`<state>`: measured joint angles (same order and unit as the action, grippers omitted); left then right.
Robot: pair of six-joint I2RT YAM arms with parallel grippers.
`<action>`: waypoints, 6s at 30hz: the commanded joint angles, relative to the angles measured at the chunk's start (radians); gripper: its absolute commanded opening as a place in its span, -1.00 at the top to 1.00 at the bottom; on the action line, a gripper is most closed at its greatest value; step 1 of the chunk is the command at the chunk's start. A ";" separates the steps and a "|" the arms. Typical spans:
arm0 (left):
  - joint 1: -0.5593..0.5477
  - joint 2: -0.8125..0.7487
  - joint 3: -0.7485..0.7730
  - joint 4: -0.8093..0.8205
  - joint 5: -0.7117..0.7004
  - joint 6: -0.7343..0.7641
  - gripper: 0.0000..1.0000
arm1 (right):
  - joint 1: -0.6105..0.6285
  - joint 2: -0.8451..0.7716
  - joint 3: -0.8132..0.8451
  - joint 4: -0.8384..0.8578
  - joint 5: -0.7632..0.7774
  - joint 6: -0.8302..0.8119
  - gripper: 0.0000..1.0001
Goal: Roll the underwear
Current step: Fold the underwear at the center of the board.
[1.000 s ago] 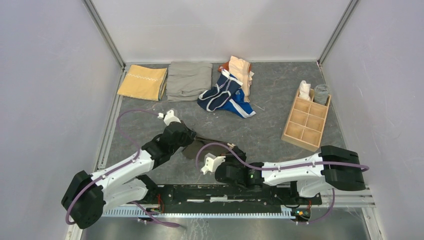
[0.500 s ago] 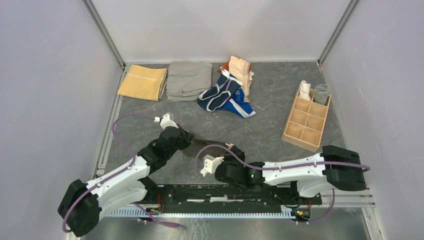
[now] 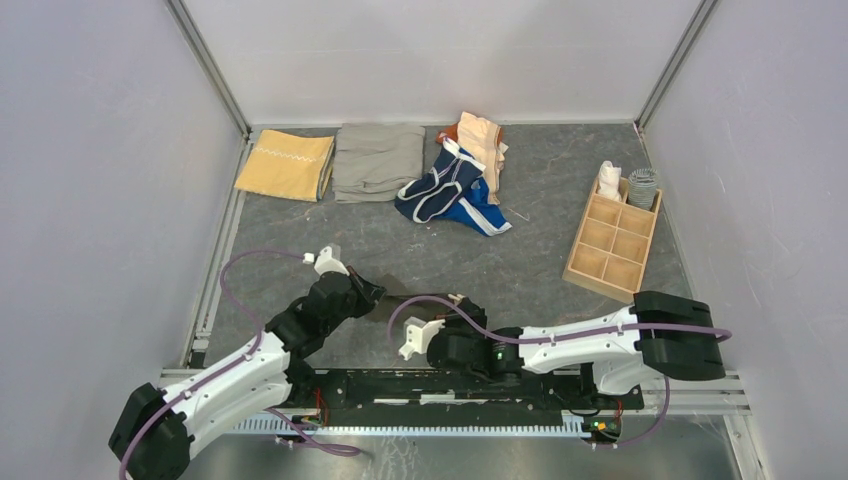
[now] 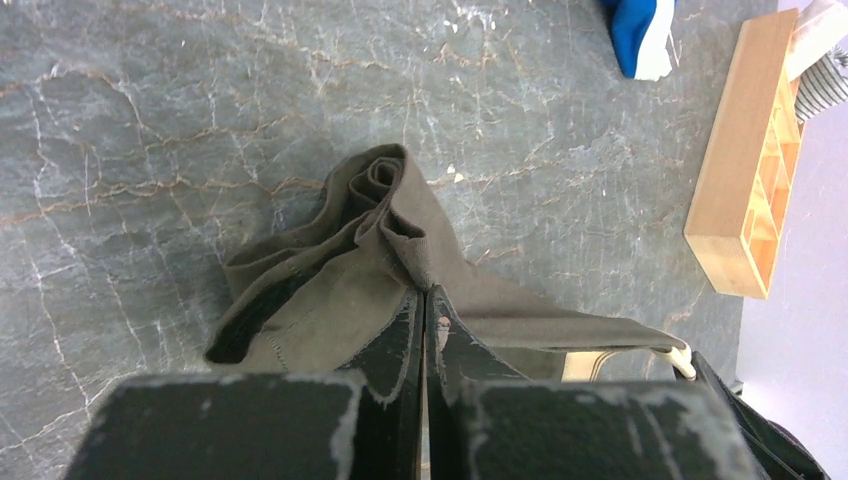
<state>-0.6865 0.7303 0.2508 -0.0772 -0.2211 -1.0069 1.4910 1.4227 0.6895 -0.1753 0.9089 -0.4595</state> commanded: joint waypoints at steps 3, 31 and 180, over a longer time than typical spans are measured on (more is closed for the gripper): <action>0.007 -0.041 -0.030 -0.039 0.011 -0.056 0.96 | 0.046 0.027 0.016 -0.019 0.015 0.024 1.00; 0.027 0.226 0.223 0.073 -0.042 0.034 0.96 | -0.078 -0.032 0.020 0.098 0.174 -0.281 1.00; -0.591 0.705 0.114 0.444 0.101 0.228 0.96 | -1.185 -0.341 -0.489 -0.048 -1.461 0.894 -0.28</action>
<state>-1.2644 1.4158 0.3859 0.4015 -0.1135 -0.7658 0.3191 1.0943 0.2543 -0.0257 -0.6727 0.4919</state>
